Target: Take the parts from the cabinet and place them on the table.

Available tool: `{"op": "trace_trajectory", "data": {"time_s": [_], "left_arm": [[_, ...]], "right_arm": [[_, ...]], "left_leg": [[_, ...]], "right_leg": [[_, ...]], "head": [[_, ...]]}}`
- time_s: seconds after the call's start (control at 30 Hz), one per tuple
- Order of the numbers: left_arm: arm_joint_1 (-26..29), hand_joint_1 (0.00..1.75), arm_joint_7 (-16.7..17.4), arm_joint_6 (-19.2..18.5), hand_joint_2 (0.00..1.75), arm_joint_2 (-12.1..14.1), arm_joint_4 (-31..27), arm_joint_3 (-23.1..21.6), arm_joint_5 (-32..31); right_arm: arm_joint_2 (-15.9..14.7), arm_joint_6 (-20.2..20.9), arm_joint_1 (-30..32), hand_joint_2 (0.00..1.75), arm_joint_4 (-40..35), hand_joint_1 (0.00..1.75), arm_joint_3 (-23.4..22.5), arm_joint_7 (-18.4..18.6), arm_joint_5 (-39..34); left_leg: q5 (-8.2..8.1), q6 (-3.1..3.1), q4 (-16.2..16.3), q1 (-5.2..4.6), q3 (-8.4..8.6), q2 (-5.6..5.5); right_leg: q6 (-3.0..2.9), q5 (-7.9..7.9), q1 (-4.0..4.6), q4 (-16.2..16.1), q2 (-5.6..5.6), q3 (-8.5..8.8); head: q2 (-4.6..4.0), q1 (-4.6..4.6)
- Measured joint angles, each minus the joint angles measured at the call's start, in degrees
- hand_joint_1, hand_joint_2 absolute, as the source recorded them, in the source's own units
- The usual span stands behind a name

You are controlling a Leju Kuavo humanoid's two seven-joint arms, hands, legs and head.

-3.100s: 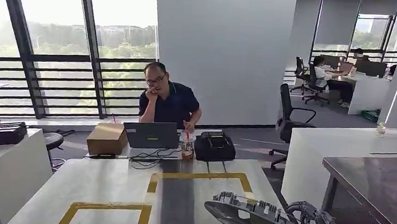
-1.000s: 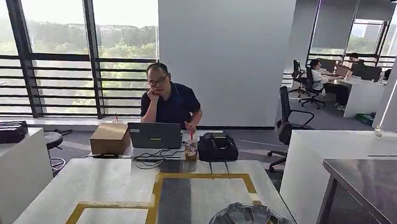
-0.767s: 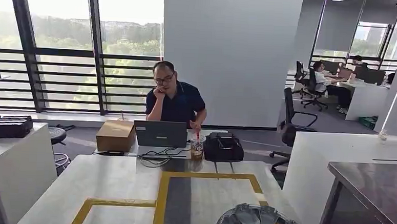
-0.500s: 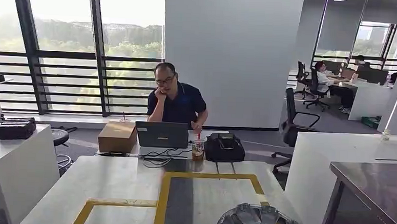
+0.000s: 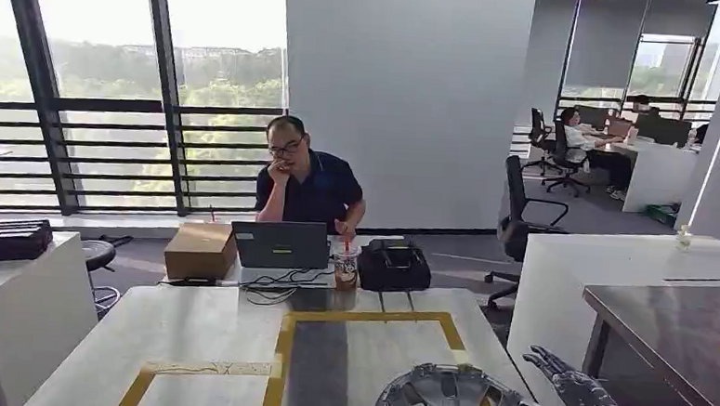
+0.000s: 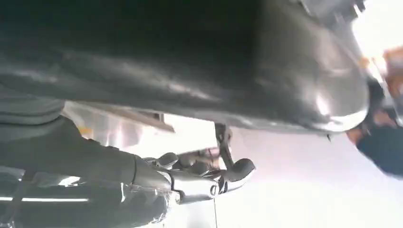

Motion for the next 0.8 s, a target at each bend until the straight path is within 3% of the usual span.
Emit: {"op": "trace_trajectory", "data": {"time_s": [0.1,0.13,0.17,0.2,0.27,0.3,0.33,0.37,0.4,0.47,0.5,0.53,0.6,0.63,0.67,0.7,0.73,0.8], "left_arm": [[-0.22,0.00,-0.29,1.35,0.00,-0.65,-0.31,0.11,0.13],[-0.35,0.00,-0.33,1.66,0.00,-0.81,-0.31,0.22,0.20],[-0.49,0.00,-0.42,2.10,0.00,-1.07,-0.31,0.35,0.18],[-0.80,0.00,-0.63,2.47,0.00,-1.25,-0.31,0.52,0.04],[-1.08,0.00,-1.27,3.26,0.00,-1.62,-0.31,0.68,-0.37],[-1.14,0.00,-1.49,3.37,0.00,-1.75,-0.31,0.88,-0.46],[-1.16,0.00,-2.12,3.76,0.00,-1.90,-0.31,1.09,-0.50],[-1.18,0.00,-2.66,4.15,0.00,-2.08,-0.31,1.33,-0.50],[-1.24,0.00,-2.86,4.42,0.00,-2.18,-0.31,1.55,-0.50],[-1.29,0.00,-3.37,4.90,0.00,-2.32,-0.33,1.92,-0.50],[-1.31,0.00,-3.54,5.09,0.00,-2.25,-0.37,2.27,-0.31],[-1.33,0.00,-3.63,5.12,0.00,-2.32,-0.39,2.56,-0.05],[-1.26,0.00,-3.98,5.03,0.00,-2.36,-0.55,3.24,0.75],[-1.25,0.00,-4.15,5.07,0.00,-2.40,-0.68,3.63,1.05],[-1.23,0.00,-4.50,5.23,0.00,-2.38,-0.87,4.13,1.55],[-1.20,0.00,-4.88,5.29,0.00,-2.45,-0.96,4.50,1.95],[-1.13,0.00,-5.12,5.27,0.00,-2.51,-1.09,4.96,2.12],[-0.97,0.00,-5.51,5.14,0.00,-2.54,-1.33,5.68,2.67]], "right_arm": [[-0.83,-1.05,-1.60,0.00,-3.69,0.00,-0.43,0.42,-1.75],[-1.05,-1.51,-1.90,0.00,-5.13,0.00,-0.77,0.55,-2.63],[-1.51,-2.41,-2.13,0.00,-6.66,0.00,-1.36,0.55,-3.66],[-1.79,-3.50,-2.61,0.00,-8.12,0.00,-2.15,0.44,-4.73],[-2.06,-5.74,-2.90,0.00,-11.56,0.00,-3.69,0.81,-6.93],[-2.17,-7.00,-2.38,0.00,-13.35,0.00,-4.37,0.81,-8.01],[-2.16,-8.78,-1.73,0.00,-15.34,0.00,-5.24,0.75,-8.96],[-2.17,-10.50,-1.03,0.00,-17.30,0.00,-6.13,0.61,-10.05],[-2.17,-11.97,-0.32,0.00,-19.57,0.00,-7.29,0.40,-11.51],[-2.17,-14.23,0.62,0.00,-23.69,0.00,-9.62,-0.31,-12.53],[-2.10,-15.34,1.29,0.00,-26.00,0.00,-10.81,-0.70,-13.27],[-1.99,-16.09,2.54,0.00,-27.95,0.00,-11.50,-0.81,-13.82],[-1.75,-17.40,5.78,0.00,-32.84,0.00,-13.53,-1.42,-14.65],[-1.62,-17.88,7.23,0.00,-34.77,0.00,-14.36,-1.75,-14.87],[-1.32,-18.49,8.67,0.00,-37.17,0.00,-15.27,-2.05,-15.20],[-0.98,-19.02,10.24,0.00,-39.25,0.00,-16.07,-2.38,-15.24],[-0.63,-19.50,11.99,0.00,-41.24,0.00,-16.83,-2.58,-15.24],[0.20,-20.30,16.31,0.00,-44.93,0.00,-18.38,-3.38,-15.02]], "left_leg": [[0.19,0.16,-0.29,-0.45,-0.02,0.06],[0.60,0.56,-0.98,-0.46,0.14,0.05],[1.23,0.93,-1.93,0.23,0.66,0.18],[1.48,1.23,-2.25,0.07,0.66,0.16],[1.59,1.41,-2.25,0.00,0.46,0.14],[1.58,1.42,-2.23,-0.02,0.44,0.14],[1.57,1.42,-2.21,0.00,0.44,0.13],[1.54,1.37,-2.19,0.05,0.46,0.11],[1.52,1.34,-2.11,0.12,0.49,0.04],[1.14,0.78,-1.52,0.17,0.42,-0.04],[0.74,0.22,-0.85,-0.16,0.02,-0.09],[0.52,-0.09,-0.54,-0.25,-0.19,-0.09],[0.65,-0.39,-0.73,-0.01,-0.15,-0.07],[0.63,-0.58,-0.72,0.07,-0.12,-0.07],[0.19,-0.94,-0.38,0.26,-0.56,-0.01],[-1.06,-1.34,1.21,0.27,-1.08,0.01],[-3.10,-1.63,4.76,0.42,-2.61,0.00],[-6.86,-2.00,13.74,0.68,-6.92,0.00]], "right_leg": [[0.66,0.39,-0.17,-0.24,-0.10,-0.30],[1.14,0.47,-0.05,-0.45,-0.12,-0.15],[1.14,0.03,-0.25,0.03,-0.19,-0.73],[0.91,-1.31,-0.14,2.21,-0.12,-1.76],[0.45,-5.02,-0.15,10.86,-0.12,-5.72],[0.55,-6.57,-0.15,15.66,-0.13,-7.90],[0.92,-6.88,-0.23,17.96,-0.14,-9.01],[1.40,-6.21,-0.43,17.17,-0.15,-8.66],[2.07,-4.59,-0.64,13.74,-0.19,-6.90],[3.22,-0.68,-1.11,3.35,-0.38,-1.75],[3.00,-0.68,-1.14,0.20,-0.59,-0.34],[2.15,-0.48,-0.83,0.21,-0.15,-0.02],[1.50,-0.49,-0.47,0.26,-0.16,-0.06],[1.19,-0.40,-0.46,0.21,-0.15,-0.06],[0.81,-0.23,-1.07,-0.01,-0.16,0.11],[0.51,-0.38,-1.04,-0.02,-0.19,0.24],[0.24,-0.38,-1.04,-0.01,-0.20,0.29],[0.03,-0.46,-0.83,0.02,-0.25,0.27]], "head": [[0.00,0.00],[0.02,-0.13],[0.02,0.09],[0.00,0.07],[0.02,0.31],[0.00,0.31],[0.02,0.42],[0.00,0.42],[0.02,0.52],[0.02,0.61],[0.00,0.70],[0.00,0.57],[0.00,0.46],[0.02,0.37],[0.02,0.44],[0.02,0.31],[0.02,0.11],[0.02,0.07]]}}
